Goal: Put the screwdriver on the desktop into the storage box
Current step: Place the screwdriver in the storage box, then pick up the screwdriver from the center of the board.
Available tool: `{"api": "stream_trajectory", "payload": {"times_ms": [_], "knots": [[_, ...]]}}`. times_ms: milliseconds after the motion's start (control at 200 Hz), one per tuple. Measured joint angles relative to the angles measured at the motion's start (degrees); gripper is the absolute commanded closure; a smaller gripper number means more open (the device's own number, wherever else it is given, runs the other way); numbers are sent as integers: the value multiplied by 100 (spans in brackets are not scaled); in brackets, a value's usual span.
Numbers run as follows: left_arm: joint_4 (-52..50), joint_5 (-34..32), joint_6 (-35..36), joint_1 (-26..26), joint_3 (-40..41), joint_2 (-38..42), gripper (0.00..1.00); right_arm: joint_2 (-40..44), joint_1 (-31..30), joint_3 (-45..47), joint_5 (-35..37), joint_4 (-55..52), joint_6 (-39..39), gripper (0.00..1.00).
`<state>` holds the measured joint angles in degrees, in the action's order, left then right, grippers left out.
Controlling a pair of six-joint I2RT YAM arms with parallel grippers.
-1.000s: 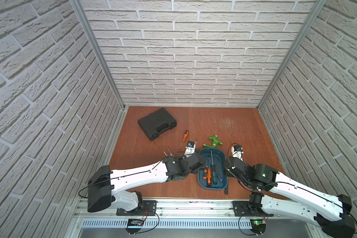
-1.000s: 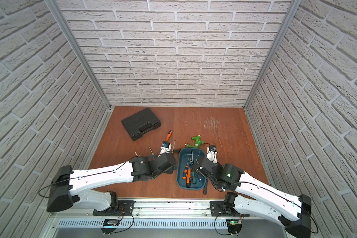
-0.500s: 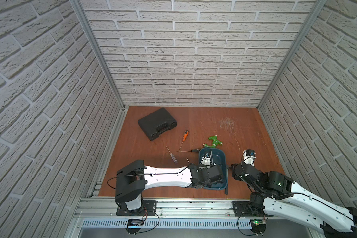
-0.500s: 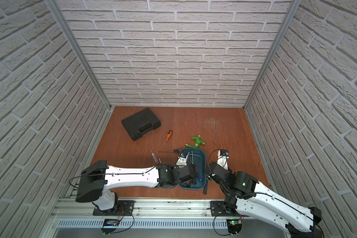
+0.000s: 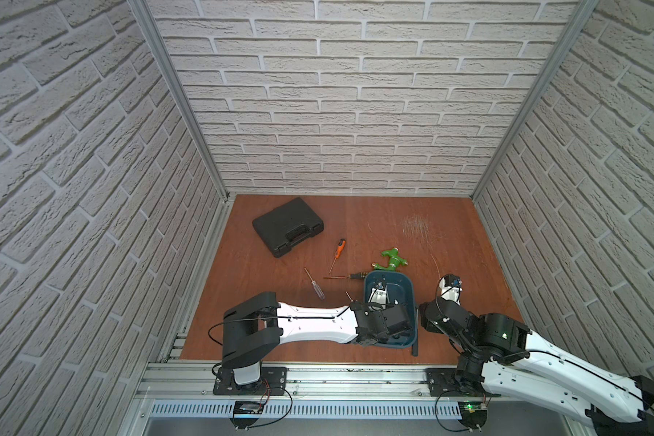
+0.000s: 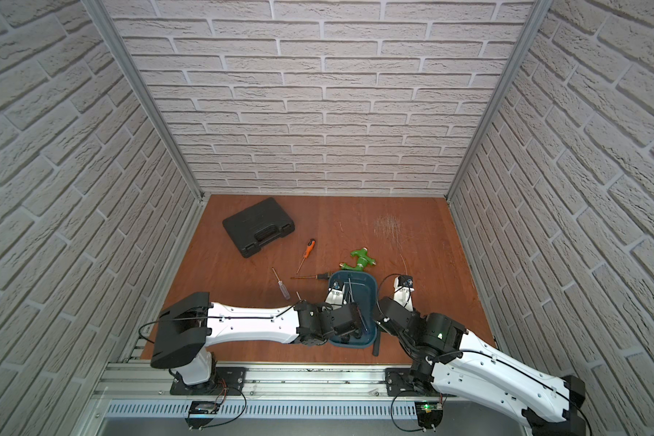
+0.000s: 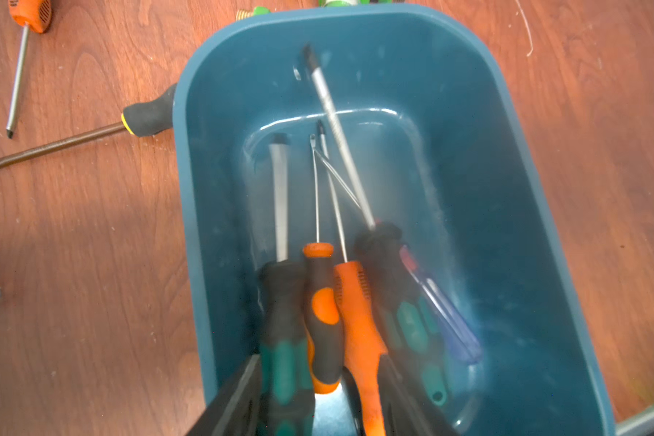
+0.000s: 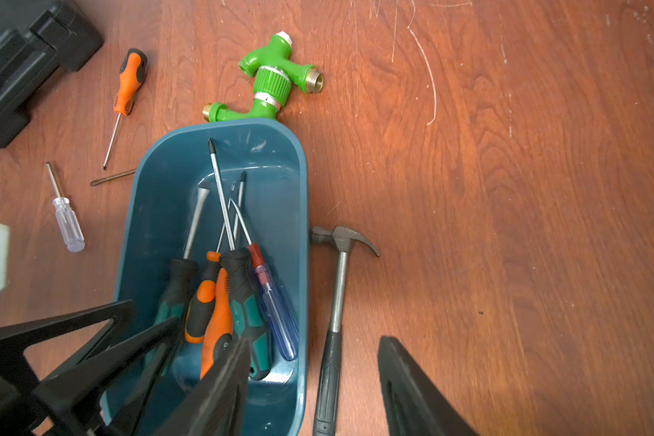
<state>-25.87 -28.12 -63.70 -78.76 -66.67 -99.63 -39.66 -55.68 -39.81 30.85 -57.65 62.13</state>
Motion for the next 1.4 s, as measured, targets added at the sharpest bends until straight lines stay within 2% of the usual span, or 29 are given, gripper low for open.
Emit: {"api": "stream_trajectory", "payload": {"times_ms": [120, 275, 375, 530, 750, 965, 1145, 1285, 1400], "knots": [[68, -212, 13, 4, 232, 435, 42, -417, 0, -4, -151, 304, -168, 40], [0, -809, 101, 179, 667, 1805, 44, -1231, 2, -247, -439, 678, -516, 41], [-20, -1060, 109, 651, 1056, 2802, 45, -1904, 0, -625, -691, 951, -767, 42], [-323, -1143, 39, 1585, 2074, 4144, 47, -3062, -39, -1283, -1108, 1508, -1128, 42], [-1370, -1019, -334, 2382, 3084, 5490, 47, -4841, -328, -2754, -1517, 1915, -1624, 41], [-2455, -979, -605, 3126, 3626, 7401, 48, -6437, -461, -4153, -2087, 2114, -2186, 44], [-2914, -680, -592, 3740, 3930, 8142, 48, -7582, -208, -5147, -2511, 2044, -2586, 48], [-2997, -348, -501, 4103, 4009, 8181, 48, -8415, 61, -6057, -2669, 1742, -2927, 49], [-2983, -160, -407, 4240, 4009, 8148, 48, -8773, 212, -6441, -2756, 1519, -3119, 51]]}}
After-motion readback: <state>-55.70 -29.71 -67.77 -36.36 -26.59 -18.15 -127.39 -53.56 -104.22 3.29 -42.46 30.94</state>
